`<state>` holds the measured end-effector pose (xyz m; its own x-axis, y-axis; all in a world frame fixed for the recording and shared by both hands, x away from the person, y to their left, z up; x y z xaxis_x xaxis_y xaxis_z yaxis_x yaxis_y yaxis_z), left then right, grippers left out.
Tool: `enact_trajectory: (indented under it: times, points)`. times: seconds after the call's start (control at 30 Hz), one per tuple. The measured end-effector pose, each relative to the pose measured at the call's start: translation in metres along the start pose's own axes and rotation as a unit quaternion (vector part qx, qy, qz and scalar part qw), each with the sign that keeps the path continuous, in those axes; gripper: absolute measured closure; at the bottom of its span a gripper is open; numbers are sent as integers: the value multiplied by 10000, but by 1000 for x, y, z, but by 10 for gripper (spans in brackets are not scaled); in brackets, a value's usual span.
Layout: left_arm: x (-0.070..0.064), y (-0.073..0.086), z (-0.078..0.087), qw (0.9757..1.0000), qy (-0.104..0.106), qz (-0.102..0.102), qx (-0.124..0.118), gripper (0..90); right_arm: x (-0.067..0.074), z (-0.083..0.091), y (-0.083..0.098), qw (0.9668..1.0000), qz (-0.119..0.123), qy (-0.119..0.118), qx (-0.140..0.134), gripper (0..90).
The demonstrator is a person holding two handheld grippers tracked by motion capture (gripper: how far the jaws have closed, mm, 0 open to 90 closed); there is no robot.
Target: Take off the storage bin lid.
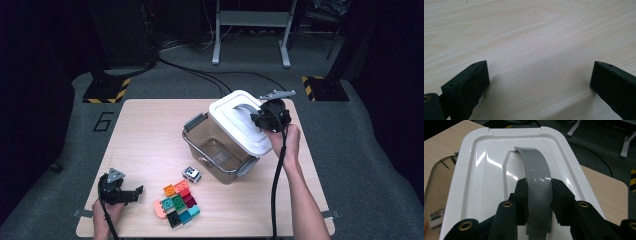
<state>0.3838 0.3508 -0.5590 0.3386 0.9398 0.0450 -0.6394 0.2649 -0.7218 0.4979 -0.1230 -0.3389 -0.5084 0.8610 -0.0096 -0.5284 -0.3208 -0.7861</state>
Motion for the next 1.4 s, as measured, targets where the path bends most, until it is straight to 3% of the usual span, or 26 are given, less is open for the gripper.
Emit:
enact_trajectory:
  times: [0.2, 0.57, 0.77, 1.0, 1.03, 1.4]
  points:
    - [0, 0, 0, 10000, 1, -2, -1, 23, -28, 8, 4, 9994, -185, 274, -77, 678]
    - [0, 0, 0, 10000, 4, -3, -4, 25, -60, 10, 17, 9970, -436, 635, -53, 678]
    - [0, 0, 0, 10000, -4, -1, -11, 26, -79, 4, 31, 9936, -794, 802, -6, 678]
    - [0, 0, 0, 10000, -2, -1, -14, 27, -93, -5, 42, 9901, -1004, 979, 49, 678]
    - [0, 0, 0, 10000, -2, -8, -10, 27, -96, -8, 46, 9886, -986, 1139, 59, 678]
    - [0, 0, 0, 10000, -3, -14, -16, 29, -105, -33, 71, 9831, -1130, 1408, 312, 678]
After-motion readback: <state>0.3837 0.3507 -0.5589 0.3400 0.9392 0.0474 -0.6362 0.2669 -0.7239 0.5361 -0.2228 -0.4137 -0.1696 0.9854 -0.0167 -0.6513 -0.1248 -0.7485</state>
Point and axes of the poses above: each handheld gripper's, and its own axes: z roughly backward along the jaws, y roughly out of its underside, x roughly to its left, the point moved 4 cm from there along -z, roughly forward along the jaws, and after that the axes turned 4 degrees about -y, right-handed, at the moved point
